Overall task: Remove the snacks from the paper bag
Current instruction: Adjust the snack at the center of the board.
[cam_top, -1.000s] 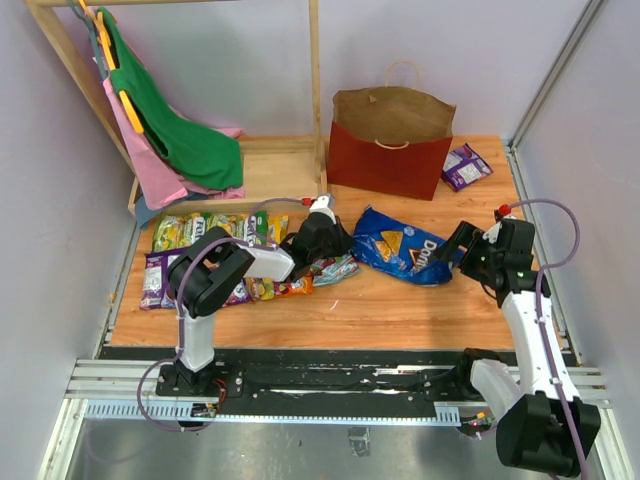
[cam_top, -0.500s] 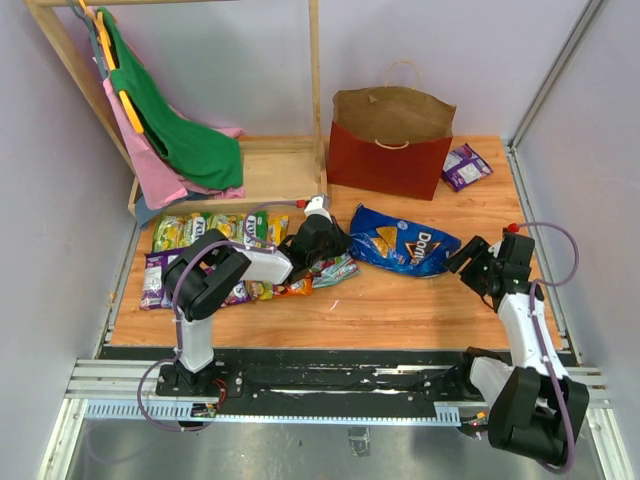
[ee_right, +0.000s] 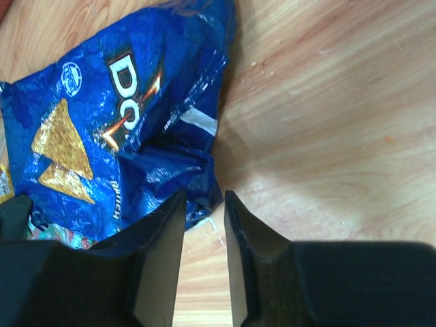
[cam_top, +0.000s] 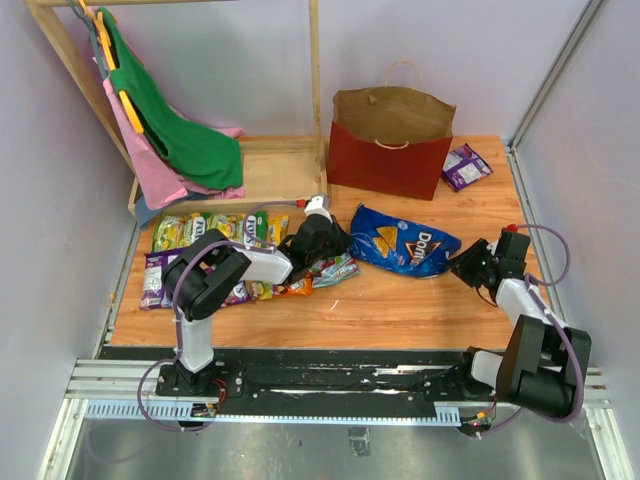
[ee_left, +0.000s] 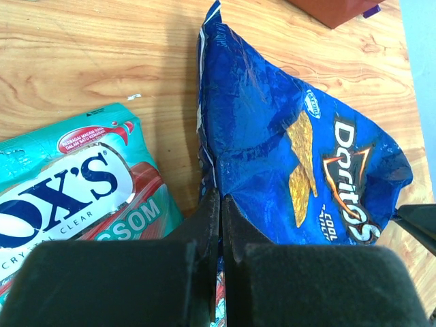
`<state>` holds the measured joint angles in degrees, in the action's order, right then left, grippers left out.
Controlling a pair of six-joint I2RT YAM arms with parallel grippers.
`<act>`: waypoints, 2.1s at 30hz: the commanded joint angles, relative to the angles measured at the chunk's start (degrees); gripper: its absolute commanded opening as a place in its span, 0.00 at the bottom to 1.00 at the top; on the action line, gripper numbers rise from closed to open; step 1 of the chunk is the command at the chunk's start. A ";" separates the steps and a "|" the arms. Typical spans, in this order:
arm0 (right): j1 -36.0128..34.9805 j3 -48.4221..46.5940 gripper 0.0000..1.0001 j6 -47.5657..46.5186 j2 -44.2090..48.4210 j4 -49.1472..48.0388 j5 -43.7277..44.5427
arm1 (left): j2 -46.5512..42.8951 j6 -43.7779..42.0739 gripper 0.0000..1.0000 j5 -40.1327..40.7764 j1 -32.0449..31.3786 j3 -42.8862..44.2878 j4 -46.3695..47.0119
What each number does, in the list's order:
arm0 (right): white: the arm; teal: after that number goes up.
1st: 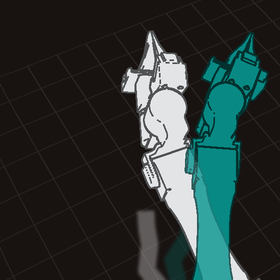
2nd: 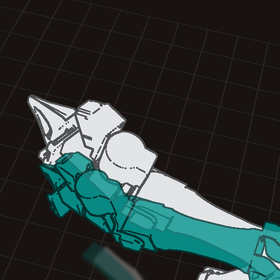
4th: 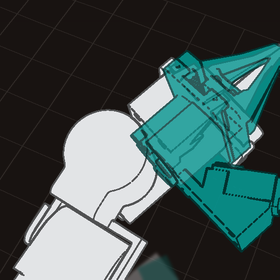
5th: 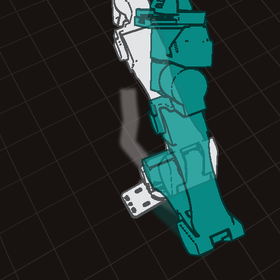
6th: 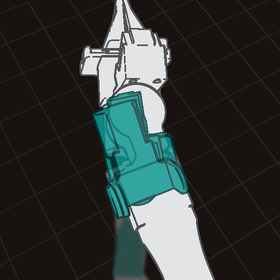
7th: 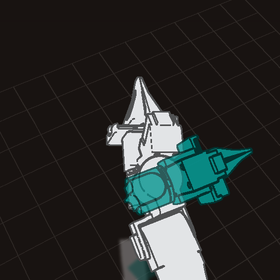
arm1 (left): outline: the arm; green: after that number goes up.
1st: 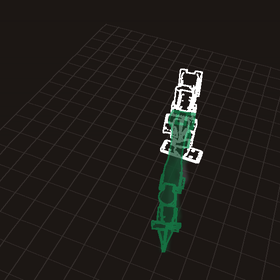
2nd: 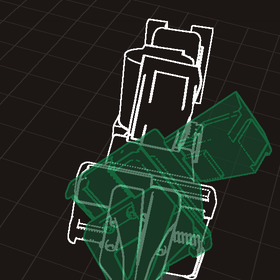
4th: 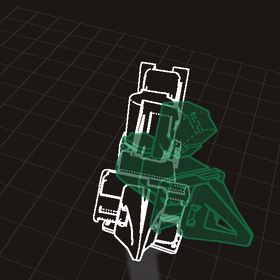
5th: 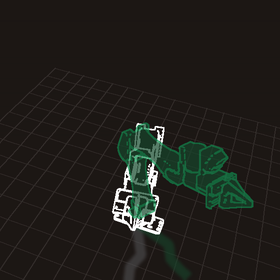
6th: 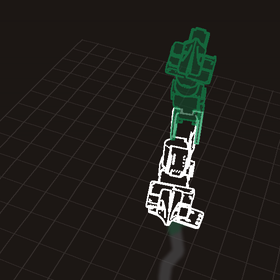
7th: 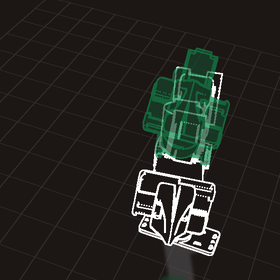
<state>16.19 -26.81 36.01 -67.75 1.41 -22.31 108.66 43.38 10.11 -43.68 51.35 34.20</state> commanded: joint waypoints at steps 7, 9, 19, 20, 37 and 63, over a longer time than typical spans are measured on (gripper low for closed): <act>0.43 0.94 0.01 3.06 -2.95 -7.42 -2.03 | -0.09 0.25 0.00 0.25 0.00 1.33 2.39; 0.47 0.68 0.01 3.01 -1.25 -6.21 -2.30 | -0.07 0.37 0.01 0.41 0.00 1.61 1.96; 6.26 -5.98 0.01 4.92 18.40 7.83 -7.91 | -0.15 2.34 0.00 5.08 0.15 2.98 -2.82; 6.51 -7.46 0.01 4.34 18.46 9.29 -8.92 | -0.12 2.74 0.00 5.39 0.24 3.15 -3.15; 16.16 -10.19 0.01 5.89 14.06 6.65 -10.00 | -1.95 4.66 0.01 8.70 -0.49 5.76 -5.59; -8.49 -18.90 0.24 0.83 -13.25 -4.18 -5.00 | 6.02 1.43 0.00 18.45 -12.19 14.44 -11.60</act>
<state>8.10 -42.19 35.59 -78.89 1.91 -29.69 112.66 44.99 24.16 -57.12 65.71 24.12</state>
